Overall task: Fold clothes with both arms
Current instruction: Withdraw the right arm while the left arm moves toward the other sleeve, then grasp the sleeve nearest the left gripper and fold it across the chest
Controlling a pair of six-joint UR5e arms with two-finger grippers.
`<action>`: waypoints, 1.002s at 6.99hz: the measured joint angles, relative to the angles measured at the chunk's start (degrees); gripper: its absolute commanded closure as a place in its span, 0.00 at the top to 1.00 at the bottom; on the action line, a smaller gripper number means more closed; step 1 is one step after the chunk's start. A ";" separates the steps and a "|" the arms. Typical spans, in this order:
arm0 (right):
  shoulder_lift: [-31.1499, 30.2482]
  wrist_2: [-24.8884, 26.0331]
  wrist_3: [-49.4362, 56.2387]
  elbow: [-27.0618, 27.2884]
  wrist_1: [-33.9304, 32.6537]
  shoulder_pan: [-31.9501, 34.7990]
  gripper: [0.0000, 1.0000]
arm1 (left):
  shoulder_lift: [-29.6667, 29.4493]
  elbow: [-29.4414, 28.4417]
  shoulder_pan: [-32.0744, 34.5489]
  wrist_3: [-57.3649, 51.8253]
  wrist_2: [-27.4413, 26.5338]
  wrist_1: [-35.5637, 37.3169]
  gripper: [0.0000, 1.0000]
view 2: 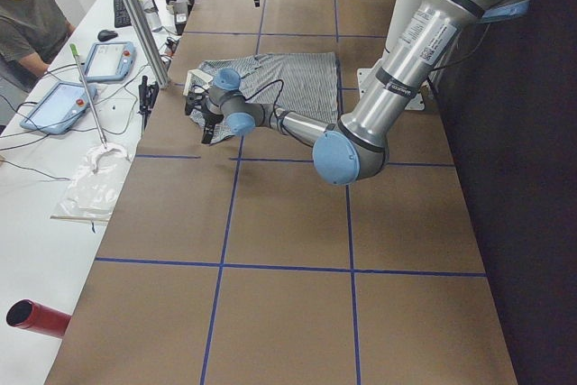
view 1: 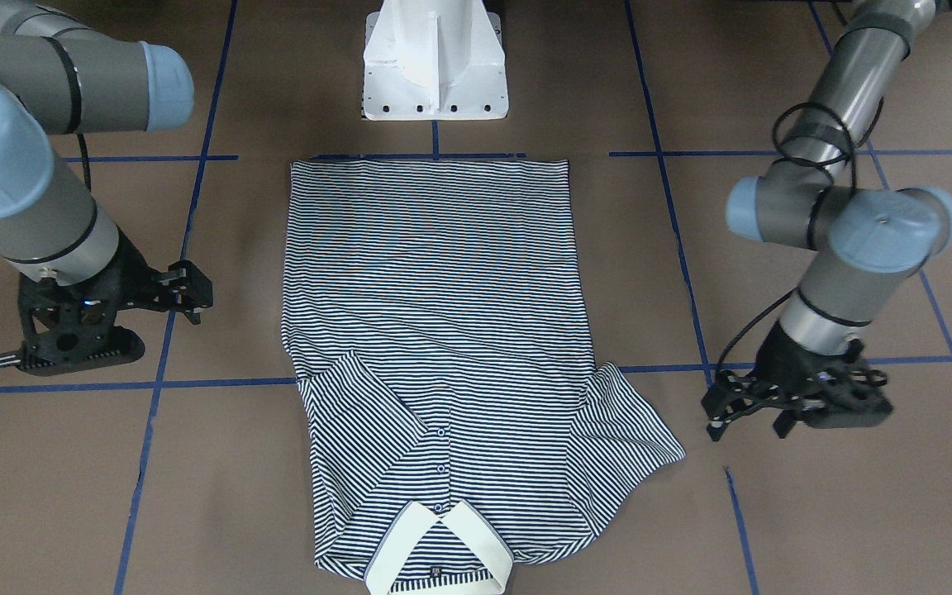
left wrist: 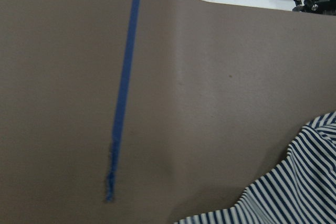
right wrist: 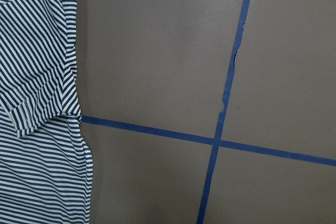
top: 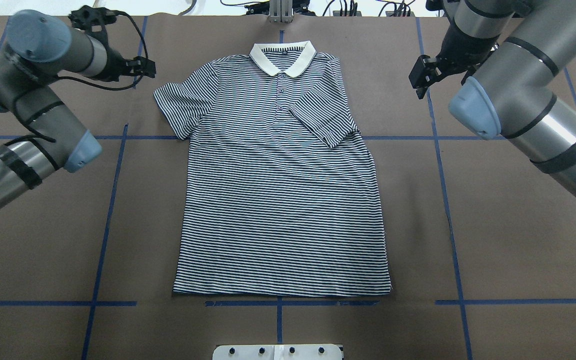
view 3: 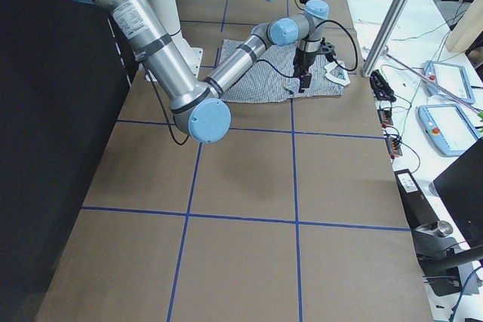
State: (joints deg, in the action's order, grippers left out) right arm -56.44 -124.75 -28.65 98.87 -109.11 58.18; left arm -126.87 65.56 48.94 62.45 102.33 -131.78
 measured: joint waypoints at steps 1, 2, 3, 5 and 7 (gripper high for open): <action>-0.44 -0.12 -0.97 0.20 1.24 0.04 1.00 | -0.86 -1.54 -1.09 0.11 -1.24 -0.04 0.97; -0.58 -0.19 -2.53 0.24 2.28 -0.08 1.00 | -1.34 -2.93 -1.53 -0.18 -2.10 -0.06 0.97; -0.52 -0.22 -4.19 0.26 2.77 -0.33 1.00 | -1.59 -3.93 -1.65 -1.23 -3.16 -0.06 0.92; -0.22 -0.23 -6.58 0.27 3.00 -0.98 1.00 | -1.68 -4.67 -1.66 -2.96 -4.26 0.00 0.85; -0.01 -0.23 -7.53 0.27 3.08 -1.49 1.00 | -1.71 -4.93 -1.71 -3.67 -4.41 0.03 0.63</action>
State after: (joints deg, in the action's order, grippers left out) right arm -56.45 -124.98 -36.18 99.14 -106.03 56.70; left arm -128.58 60.63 47.23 58.79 97.93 -131.75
